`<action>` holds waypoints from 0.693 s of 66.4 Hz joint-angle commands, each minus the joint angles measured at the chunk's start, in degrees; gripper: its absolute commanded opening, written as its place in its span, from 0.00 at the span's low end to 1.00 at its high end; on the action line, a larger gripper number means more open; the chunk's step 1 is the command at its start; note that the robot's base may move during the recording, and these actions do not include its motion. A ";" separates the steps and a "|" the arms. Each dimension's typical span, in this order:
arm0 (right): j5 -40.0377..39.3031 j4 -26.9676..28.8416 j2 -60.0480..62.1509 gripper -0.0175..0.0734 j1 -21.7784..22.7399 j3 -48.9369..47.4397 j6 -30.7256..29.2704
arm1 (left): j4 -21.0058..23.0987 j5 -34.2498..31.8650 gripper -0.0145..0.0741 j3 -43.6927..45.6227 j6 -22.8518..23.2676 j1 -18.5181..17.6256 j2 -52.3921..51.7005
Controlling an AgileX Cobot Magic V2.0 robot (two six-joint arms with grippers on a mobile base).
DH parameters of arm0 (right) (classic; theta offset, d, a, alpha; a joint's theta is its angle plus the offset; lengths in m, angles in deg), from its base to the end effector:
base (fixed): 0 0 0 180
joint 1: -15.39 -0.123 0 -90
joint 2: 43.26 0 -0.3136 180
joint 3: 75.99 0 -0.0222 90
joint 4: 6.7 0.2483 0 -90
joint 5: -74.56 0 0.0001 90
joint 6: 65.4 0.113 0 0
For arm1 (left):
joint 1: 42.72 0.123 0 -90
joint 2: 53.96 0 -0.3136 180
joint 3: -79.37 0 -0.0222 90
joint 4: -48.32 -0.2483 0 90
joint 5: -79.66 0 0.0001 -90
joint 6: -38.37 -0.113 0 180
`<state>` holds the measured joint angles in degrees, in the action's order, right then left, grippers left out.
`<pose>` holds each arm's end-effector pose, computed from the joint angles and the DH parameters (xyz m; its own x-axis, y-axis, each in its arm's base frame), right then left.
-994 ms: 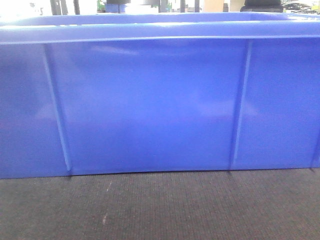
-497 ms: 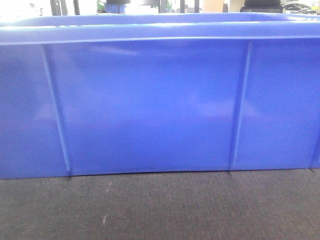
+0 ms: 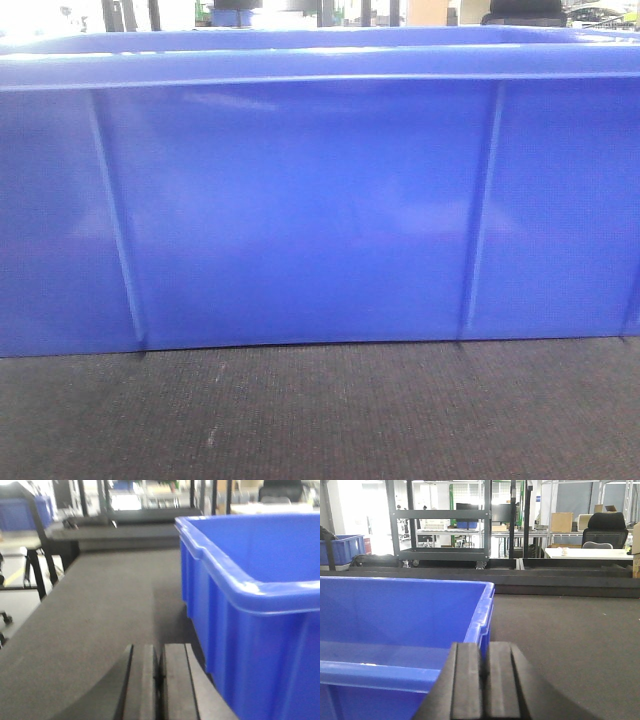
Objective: Move blue bin to conveyor side
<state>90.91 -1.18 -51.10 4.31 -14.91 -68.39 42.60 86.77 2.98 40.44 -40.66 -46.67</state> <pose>0.0245 0.0079 0.2852 0.0733 0.0554 -0.9958 -0.2217 0.9744 0.0379 0.0462 0.0031 0.2106 -0.0162 0.0624 -0.9979 -0.0473 0.9969 0.0631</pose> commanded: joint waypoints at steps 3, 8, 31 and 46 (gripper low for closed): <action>-1.51 -0.44 -0.28 0.12 0.01 0.18 -0.06 | 0.35 -7.12 0.15 -1.54 -0.15 2.25 -0.22; -1.51 -0.44 -0.28 0.12 0.01 0.18 -0.06 | 0.35 -7.75 0.15 -1.54 -0.15 3.75 -0.22; -1.51 -0.44 -0.28 0.12 0.01 0.18 -0.06 | 0.35 -7.75 0.15 -1.54 -0.15 4.69 -0.22; -1.51 -0.44 -0.28 0.12 0.01 0.18 -0.06 | 0.35 -7.89 0.15 -1.54 -0.15 4.68 -0.22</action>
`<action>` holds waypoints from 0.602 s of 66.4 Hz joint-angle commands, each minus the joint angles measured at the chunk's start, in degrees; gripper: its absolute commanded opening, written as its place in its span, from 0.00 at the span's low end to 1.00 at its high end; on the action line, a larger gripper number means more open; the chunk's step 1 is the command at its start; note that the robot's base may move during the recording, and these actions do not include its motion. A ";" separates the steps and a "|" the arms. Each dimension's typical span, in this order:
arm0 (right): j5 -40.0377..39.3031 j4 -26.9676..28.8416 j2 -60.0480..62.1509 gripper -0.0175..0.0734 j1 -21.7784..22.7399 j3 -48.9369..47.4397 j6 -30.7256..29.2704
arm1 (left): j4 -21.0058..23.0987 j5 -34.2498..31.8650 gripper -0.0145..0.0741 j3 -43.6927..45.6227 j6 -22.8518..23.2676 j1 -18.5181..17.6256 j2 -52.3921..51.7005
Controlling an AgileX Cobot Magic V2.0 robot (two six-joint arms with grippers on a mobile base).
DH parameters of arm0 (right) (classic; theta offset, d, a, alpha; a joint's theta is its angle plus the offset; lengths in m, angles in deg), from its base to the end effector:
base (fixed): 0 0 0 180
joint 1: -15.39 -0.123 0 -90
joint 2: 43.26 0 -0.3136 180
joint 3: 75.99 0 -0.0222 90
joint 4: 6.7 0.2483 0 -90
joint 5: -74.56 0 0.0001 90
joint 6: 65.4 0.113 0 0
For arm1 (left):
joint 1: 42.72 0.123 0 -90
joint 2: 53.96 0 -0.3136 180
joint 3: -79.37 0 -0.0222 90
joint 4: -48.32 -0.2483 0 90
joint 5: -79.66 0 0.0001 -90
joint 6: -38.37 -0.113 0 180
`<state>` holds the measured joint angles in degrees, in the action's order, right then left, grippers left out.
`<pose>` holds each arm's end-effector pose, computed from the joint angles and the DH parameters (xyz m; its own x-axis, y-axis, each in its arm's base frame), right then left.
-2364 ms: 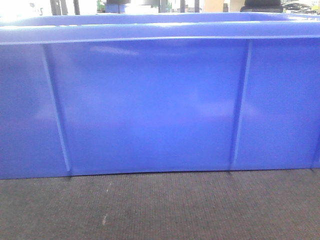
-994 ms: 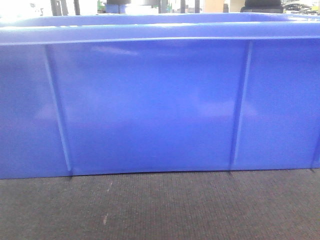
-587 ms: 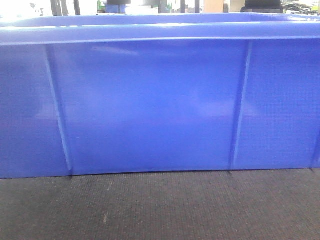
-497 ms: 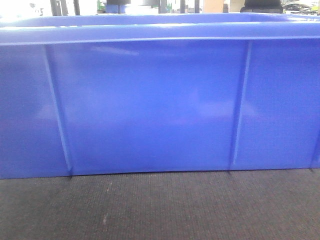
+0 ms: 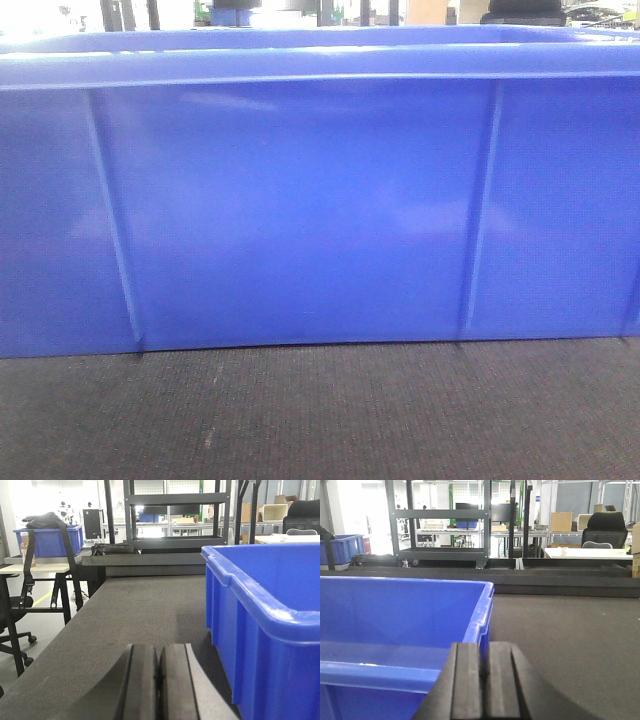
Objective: Move blue bin to conveyor side
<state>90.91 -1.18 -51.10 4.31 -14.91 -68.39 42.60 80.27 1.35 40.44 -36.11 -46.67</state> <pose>0.0245 0.0079 0.2852 0.0733 0.0554 -0.9958 -0.2217 0.9744 0.0379 0.0470 0.0056 0.2132 0.0632 0.0714 -0.9954 -0.1204 0.9907 0.0634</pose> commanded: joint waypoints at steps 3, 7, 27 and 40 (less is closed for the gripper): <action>-1.51 -0.44 -0.28 0.12 0.01 0.18 -0.06 | 0.35 -1.39 0.15 0.08 -0.15 0.13 -0.22; -1.51 -0.44 -0.28 0.12 0.01 0.18 -0.06 | 0.35 -1.39 0.15 0.08 -0.15 0.13 -0.22; -1.51 -0.44 -0.28 0.12 0.01 0.18 -0.06 | 0.35 -1.39 0.15 0.08 -0.15 0.13 -0.22; -0.84 -0.77 -0.27 0.12 0.91 0.76 -0.18 | 0.35 -1.39 0.15 0.08 -0.15 0.13 -0.22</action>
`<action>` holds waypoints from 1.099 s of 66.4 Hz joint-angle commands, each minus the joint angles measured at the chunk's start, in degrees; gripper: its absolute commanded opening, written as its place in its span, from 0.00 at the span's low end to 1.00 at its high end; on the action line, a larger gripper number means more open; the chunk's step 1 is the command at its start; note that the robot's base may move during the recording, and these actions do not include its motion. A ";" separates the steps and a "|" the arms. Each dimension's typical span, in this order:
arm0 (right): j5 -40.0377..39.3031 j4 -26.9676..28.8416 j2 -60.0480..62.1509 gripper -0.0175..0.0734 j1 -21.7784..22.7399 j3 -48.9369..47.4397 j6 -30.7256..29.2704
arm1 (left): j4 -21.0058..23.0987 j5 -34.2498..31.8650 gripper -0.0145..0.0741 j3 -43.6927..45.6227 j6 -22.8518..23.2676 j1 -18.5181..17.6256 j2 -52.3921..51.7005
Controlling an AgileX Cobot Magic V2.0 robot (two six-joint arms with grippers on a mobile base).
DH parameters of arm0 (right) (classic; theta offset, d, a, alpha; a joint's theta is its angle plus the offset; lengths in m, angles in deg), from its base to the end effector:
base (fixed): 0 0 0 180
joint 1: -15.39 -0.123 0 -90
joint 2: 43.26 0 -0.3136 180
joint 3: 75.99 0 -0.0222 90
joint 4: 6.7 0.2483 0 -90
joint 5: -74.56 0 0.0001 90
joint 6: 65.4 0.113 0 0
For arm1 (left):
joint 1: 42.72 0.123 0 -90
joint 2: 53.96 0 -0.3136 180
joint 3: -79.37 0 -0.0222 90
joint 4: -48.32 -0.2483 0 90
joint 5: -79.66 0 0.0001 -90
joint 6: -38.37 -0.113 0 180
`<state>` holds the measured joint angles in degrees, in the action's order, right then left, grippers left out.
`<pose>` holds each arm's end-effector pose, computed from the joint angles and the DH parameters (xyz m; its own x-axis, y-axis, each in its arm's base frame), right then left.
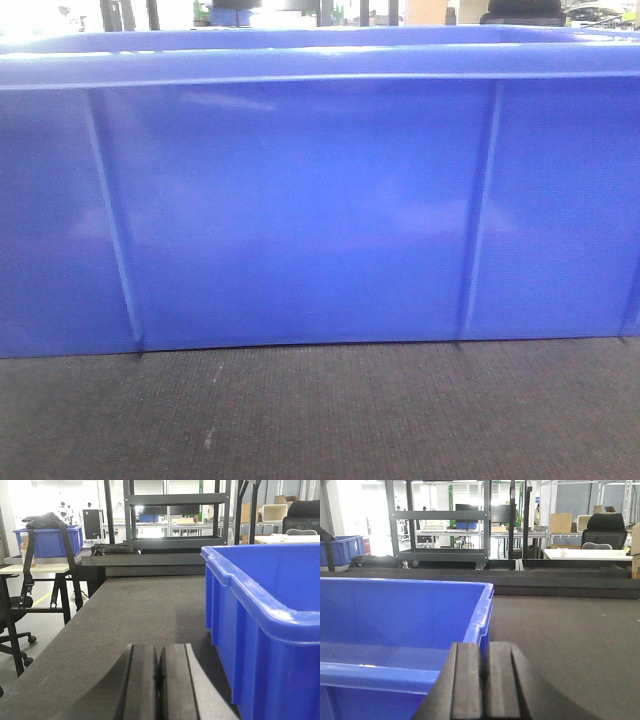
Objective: Move blue bin to conveyor side
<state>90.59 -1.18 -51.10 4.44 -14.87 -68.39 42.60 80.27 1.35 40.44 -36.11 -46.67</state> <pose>0.0246 0.0078 0.2855 0.0781 0.0563 -0.9954 -0.2192 0.9749 0.0379 0.0470 0.0056 0.2132 0.0632 0.0714 -0.9954 -0.1204 0.9907 0.0634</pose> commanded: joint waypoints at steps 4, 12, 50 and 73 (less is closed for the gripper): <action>-0.66 -1.08 -0.27 0.12 2.43 2.03 -0.18 | 0.35 -1.39 0.15 0.08 -0.15 0.13 -0.22; -2.85 -0.97 0.53 0.12 6.56 7.52 -0.18 | 0.35 -1.39 0.15 0.08 -0.15 0.13 -0.22; -15.61 -1.11 0.76 0.12 7.70 16.81 -0.18 | 0.35 -1.52 0.15 0.08 -0.15 0.13 -0.22; -15.61 -1.11 0.76 0.12 7.70 16.81 -0.18 | 0.35 -1.52 0.15 0.08 -0.15 0.13 -0.22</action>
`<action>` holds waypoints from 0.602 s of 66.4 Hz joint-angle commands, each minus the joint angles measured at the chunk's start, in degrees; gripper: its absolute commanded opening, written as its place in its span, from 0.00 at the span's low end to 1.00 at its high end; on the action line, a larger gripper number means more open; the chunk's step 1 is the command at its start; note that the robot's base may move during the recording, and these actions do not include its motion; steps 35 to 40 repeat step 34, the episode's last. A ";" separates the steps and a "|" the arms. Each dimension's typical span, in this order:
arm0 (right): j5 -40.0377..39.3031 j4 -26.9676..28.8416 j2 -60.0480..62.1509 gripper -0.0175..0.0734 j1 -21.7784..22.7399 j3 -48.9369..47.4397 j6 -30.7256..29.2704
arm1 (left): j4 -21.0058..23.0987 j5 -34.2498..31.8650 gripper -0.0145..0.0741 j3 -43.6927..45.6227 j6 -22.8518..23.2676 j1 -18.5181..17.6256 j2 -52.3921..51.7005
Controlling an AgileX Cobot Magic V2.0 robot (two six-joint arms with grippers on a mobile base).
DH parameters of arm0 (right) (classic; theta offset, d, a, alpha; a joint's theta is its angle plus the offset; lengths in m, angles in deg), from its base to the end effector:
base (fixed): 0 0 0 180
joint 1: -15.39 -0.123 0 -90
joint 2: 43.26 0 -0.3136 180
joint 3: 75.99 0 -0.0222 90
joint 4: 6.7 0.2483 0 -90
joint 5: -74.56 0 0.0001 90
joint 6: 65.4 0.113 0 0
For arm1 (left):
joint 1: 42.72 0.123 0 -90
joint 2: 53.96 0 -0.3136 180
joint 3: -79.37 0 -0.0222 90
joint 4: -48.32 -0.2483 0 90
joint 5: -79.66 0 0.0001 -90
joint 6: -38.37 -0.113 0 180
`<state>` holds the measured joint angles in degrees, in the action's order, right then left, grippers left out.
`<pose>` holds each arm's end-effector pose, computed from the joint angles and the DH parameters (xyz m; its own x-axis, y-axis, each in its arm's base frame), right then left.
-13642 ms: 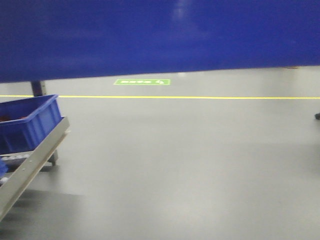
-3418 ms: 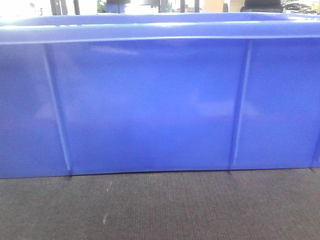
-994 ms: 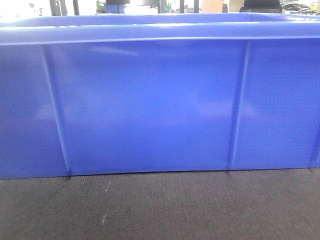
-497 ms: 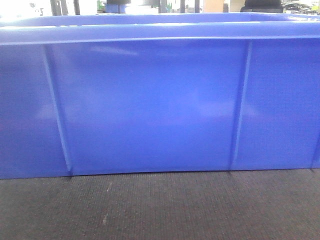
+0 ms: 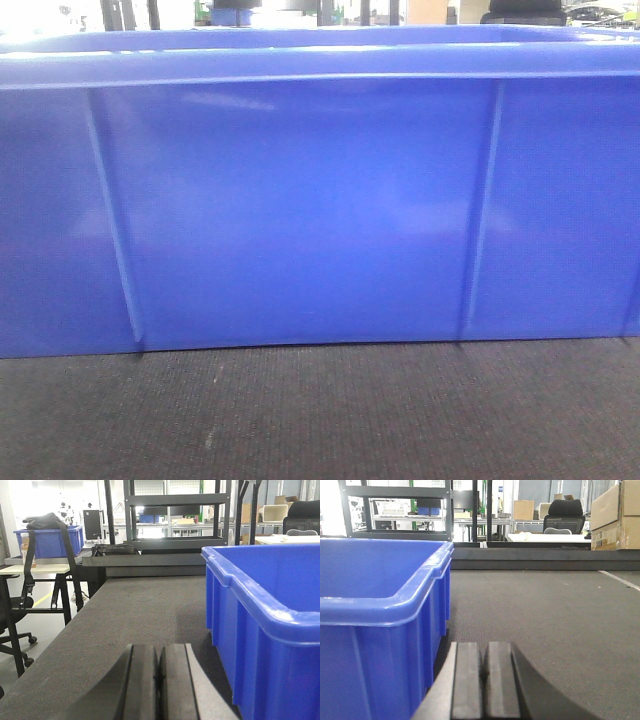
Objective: Move blue bin to conveyor side
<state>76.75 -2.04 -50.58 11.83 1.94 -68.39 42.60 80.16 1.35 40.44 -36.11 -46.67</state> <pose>0.0473 0.0033 0.2106 0.0428 0.0318 -0.9986 -0.0665 0.9974 0.0289 0.0470 0.0056 0.2134 0.0651 0.0716 -0.9953 -0.1204 0.9907 0.0634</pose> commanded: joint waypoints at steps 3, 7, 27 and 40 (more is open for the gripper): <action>-1.78 -0.25 0.24 0.12 0.32 0.00 -0.18 | 0.35 -1.41 0.15 0.08 -0.15 0.13 -0.22; -1.78 -0.25 0.24 0.12 0.32 0.00 -0.18 | 0.35 -1.41 0.15 0.08 -0.15 0.13 -0.22; -1.78 -0.25 0.24 0.12 0.32 0.00 -0.18 | 0.35 -1.41 0.15 0.08 -0.15 0.13 -0.22; -1.78 -0.25 0.24 0.12 0.32 0.00 -0.18 | 0.35 -1.41 0.15 0.08 -0.15 0.13 -0.22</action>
